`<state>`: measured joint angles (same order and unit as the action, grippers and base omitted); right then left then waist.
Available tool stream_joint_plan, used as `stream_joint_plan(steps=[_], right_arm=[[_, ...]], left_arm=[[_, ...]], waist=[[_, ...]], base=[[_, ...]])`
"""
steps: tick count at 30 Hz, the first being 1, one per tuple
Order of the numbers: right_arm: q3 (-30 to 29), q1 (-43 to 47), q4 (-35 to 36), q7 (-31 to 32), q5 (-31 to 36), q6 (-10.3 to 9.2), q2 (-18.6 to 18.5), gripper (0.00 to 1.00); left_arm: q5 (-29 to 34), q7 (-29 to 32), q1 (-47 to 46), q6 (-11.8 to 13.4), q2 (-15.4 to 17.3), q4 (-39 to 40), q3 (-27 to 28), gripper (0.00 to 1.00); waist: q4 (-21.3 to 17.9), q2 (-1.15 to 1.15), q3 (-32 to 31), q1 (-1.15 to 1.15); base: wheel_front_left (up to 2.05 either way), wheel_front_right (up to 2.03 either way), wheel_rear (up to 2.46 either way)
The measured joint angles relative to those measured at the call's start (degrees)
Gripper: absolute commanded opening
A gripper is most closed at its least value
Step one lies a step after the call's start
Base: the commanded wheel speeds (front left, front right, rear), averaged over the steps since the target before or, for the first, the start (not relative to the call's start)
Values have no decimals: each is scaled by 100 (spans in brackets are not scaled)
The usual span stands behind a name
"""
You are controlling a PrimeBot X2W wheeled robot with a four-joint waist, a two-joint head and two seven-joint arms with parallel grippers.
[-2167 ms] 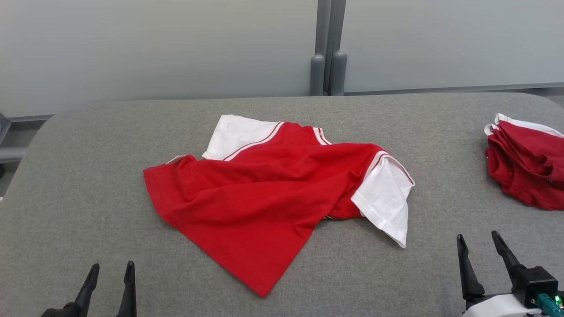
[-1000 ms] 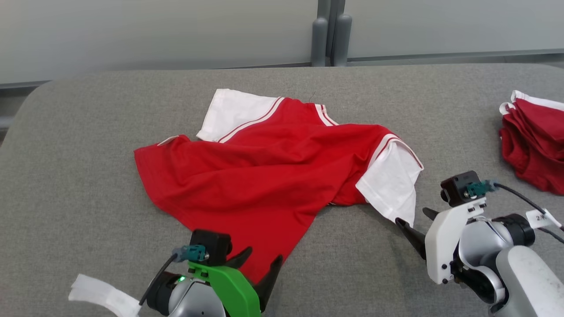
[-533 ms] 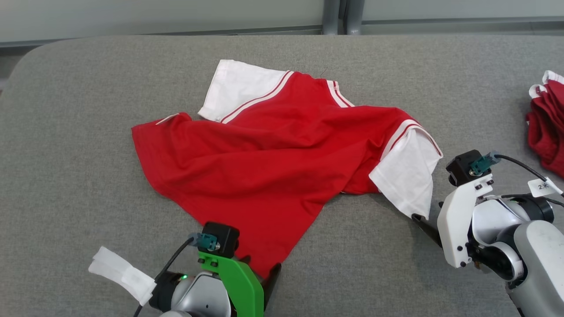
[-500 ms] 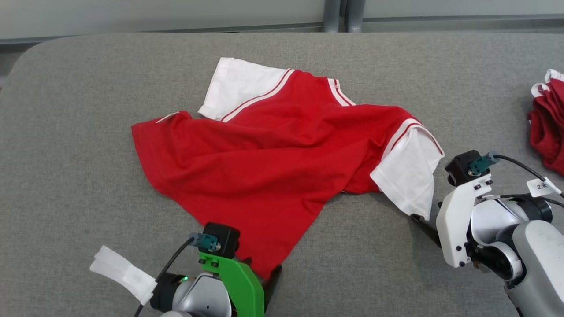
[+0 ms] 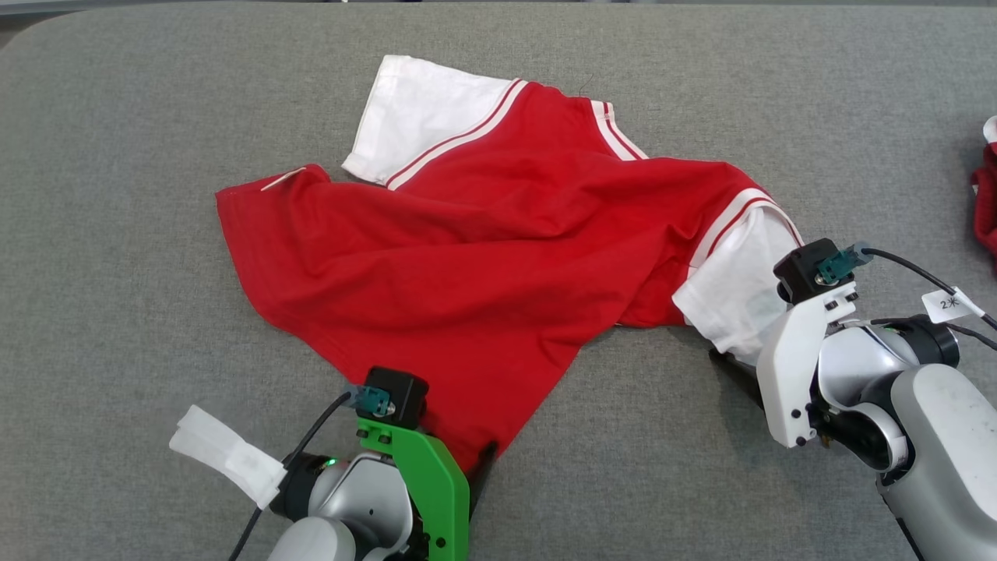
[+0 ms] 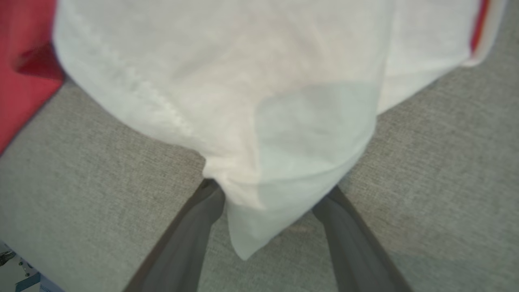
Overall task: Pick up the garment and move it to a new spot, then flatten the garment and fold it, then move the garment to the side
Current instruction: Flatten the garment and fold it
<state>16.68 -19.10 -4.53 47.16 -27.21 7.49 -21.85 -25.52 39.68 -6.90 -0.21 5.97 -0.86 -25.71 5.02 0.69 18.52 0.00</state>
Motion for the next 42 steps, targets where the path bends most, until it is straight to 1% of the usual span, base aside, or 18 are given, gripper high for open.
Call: stream_joint_plan(steps=[3, 5, 6, 7, 8, 9, 10, 11, 13, 16, 20, 24, 27, 32, 33, 36, 38, 42], right_arm=[[40, -42, -63, -13, -41, 0, 4, 89], [73, -61, -100, -23, -41, 0, 3, 90], [92, -61, -121, -34, -42, -1, 3, 85], [104, -63, -134, -36, -43, -1, 3, 78], [129, -70, -149, -36, -44, -2, 3, 69], [156, -86, -159, -38, -47, -2, 3, 48], [152, -91, -181, -89, -81, -2, 36, 33], [137, -98, -215, -154, -103, -2, 68, 0], [175, -106, -257, -227, -126, -2, 121, 0], [190, -110, -252, -290, -375, -1, 122, 0], [11, -110, -15, -372, -736, -1, 16, 0], [-412, -146, 474, -501, -988, -1, -220, 0], [-778, -115, 866, -543, -1106, -1, -350, 0], [-1225, 199, 1558, -403, -1263, 0, -523, 0], [-1425, 283, 1859, -388, -1372, 1, -548, 0], [-1735, 311, 2296, -328, -1473, 7, -605, 0], [-1948, 317, 2480, -204, -1672, 7, -642, 0], [-2347, 59, 2774, 94, -2014, 10, -746, 0]], left_arm=[[1, 7, -41, -3, 1, -91, -33, 100], [1, 9, -43, -29, 5, -132, -60, 100], [1, 9, -46, -30, 9, -149, -75, 100], [1, 11, -46, -30, 15, -166, -87, 98], [7, 11, -49, -29, 16, -193, -94, 83], [26, 2, -65, -27, 20, -229, -98, 56], [56, -51, -84, 7, 19, -291, -93, 41], [60, -134, -84, 24, 9, -350, -80, 0], [115, -305, -111, 45, 22, -492, -57, 0], [58, -450, -112, 21, 31, -608, 21, 0], [-145, -553, -69, 67, 132, -342, 332, 0], [-430, -515, -40, 214, 464, 537, 920, 0], [-651, -347, -11, 338, 698, 1316, 1334, 0], [-893, -55, 22, 586, 1013, 2392, 1958, 0], [-950, 24, 21, 659, 1112, 2731, 2142, 0], [-1009, 152, 16, 751, 1290, 3125, 2446, 0], [-1066, 267, -53, 778, 1399, 3268, 2603, 0], [-1267, 544, -749, 782, 1660, 3273, 2853, 0]], waist=[[-28, 0, 3, 0], [-41, 0, -9, 0], [-45, 0, -19, 0], [-52, 0, -25, 0], [-59, 0, -25, 0], [-63, 0, -22, 0], [-68, 0, -21, 0], [-74, 0, -24, 0], [-90, 0, -39, 0], [-116, 0, -86, 0], [-158, 0, -210, 0], [-247, 0, -335, 0], [-347, 0, -394, 0], [-504, 0, -500, 0], [-575, 0, -534, 0], [-698, 0, -556, 0], [-765, 0, -543, 0], [-828, 0, -394, 0]], base=[[0, 0, 0], [0, 0, 0], [0, 0, 0], [0, 0, 0], [0, 0, 0], [0, 0, 0], [0, 0, 0], [0, 0, 0], [0, 0, 0], [0, 0, 0], [0, 0, 0], [0, 0, 0], [0, 0, 0], [0, 0, 0], [0, 0, 0], [0, 0, 0], [0, 0, 0], [0, 0, 0]])
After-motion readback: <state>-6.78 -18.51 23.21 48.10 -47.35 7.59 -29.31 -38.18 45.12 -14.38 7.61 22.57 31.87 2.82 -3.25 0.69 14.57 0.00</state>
